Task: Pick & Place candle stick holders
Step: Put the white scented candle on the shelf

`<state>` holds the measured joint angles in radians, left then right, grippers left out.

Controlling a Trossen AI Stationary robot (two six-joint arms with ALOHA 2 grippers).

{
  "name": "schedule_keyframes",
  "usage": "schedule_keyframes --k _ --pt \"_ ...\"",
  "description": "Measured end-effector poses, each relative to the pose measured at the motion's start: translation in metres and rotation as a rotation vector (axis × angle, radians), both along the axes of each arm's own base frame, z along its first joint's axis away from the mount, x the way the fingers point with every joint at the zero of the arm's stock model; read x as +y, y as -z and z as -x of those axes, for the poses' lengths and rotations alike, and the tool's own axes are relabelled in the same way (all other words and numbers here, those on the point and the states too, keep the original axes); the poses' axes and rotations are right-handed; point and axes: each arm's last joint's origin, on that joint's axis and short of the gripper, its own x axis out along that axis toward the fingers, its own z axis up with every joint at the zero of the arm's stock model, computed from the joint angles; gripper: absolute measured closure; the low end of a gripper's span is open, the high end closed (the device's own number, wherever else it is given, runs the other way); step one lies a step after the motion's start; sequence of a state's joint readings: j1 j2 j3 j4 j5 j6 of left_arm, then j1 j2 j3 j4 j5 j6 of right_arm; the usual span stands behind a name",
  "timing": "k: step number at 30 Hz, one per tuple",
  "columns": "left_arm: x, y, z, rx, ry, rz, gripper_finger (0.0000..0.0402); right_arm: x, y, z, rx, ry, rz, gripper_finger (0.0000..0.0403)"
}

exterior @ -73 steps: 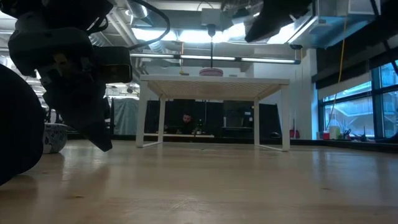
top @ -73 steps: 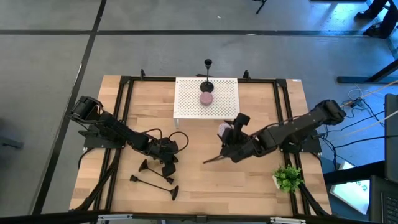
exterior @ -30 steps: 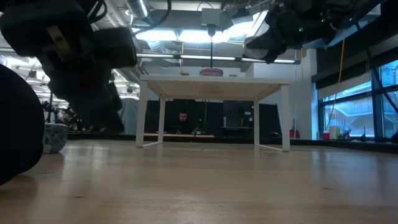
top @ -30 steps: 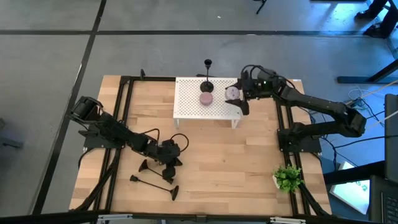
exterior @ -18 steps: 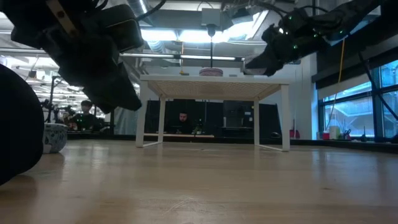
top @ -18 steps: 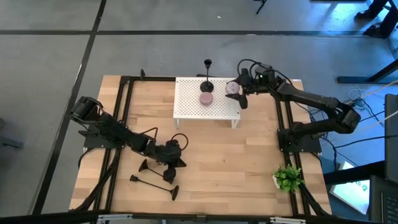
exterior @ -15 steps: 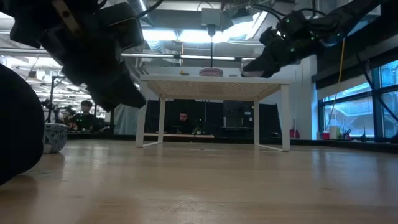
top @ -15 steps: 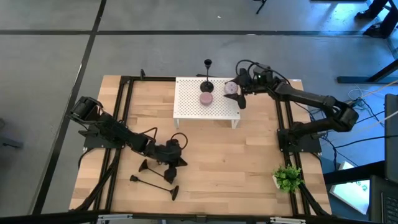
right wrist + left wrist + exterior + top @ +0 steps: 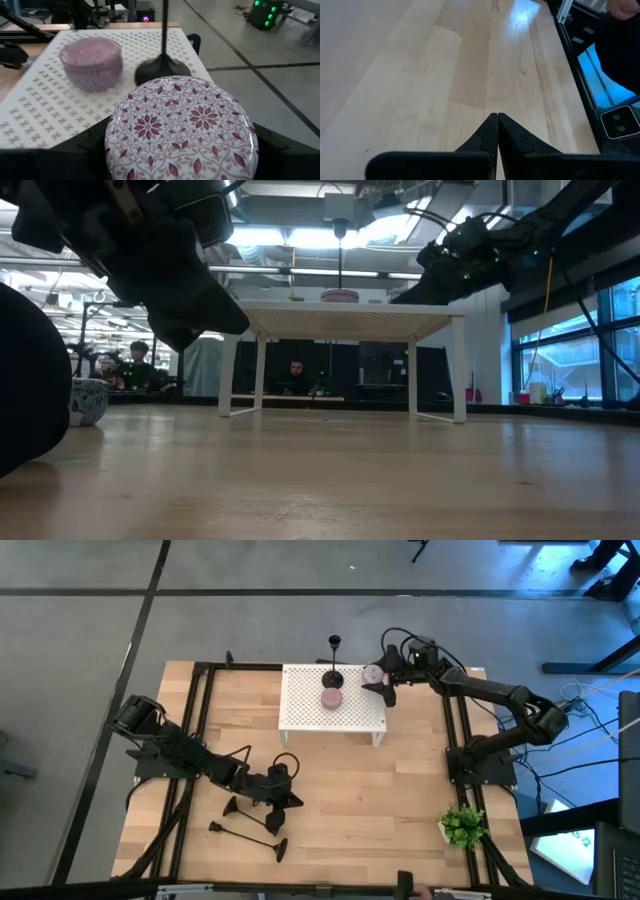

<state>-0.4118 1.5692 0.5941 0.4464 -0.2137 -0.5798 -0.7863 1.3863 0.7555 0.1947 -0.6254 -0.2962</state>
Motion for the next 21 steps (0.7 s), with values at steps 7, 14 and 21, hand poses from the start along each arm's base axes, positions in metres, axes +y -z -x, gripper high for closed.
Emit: schedule_keyframes --k 7,14,21 --pt "0.000 0.000 0.000 0.002 -0.001 0.009 0.0399 -0.008 0.014 -0.003 0.025 0.011 -0.027 0.0111" --pt "0.000 0.000 0.000 0.003 0.001 0.010 0.0400 -0.013 0.021 -0.008 0.015 0.020 -0.034 0.0111" --pt "0.000 0.000 0.000 0.003 0.001 0.010 0.0400 -0.014 0.022 -0.008 0.013 0.028 -0.037 0.0110"
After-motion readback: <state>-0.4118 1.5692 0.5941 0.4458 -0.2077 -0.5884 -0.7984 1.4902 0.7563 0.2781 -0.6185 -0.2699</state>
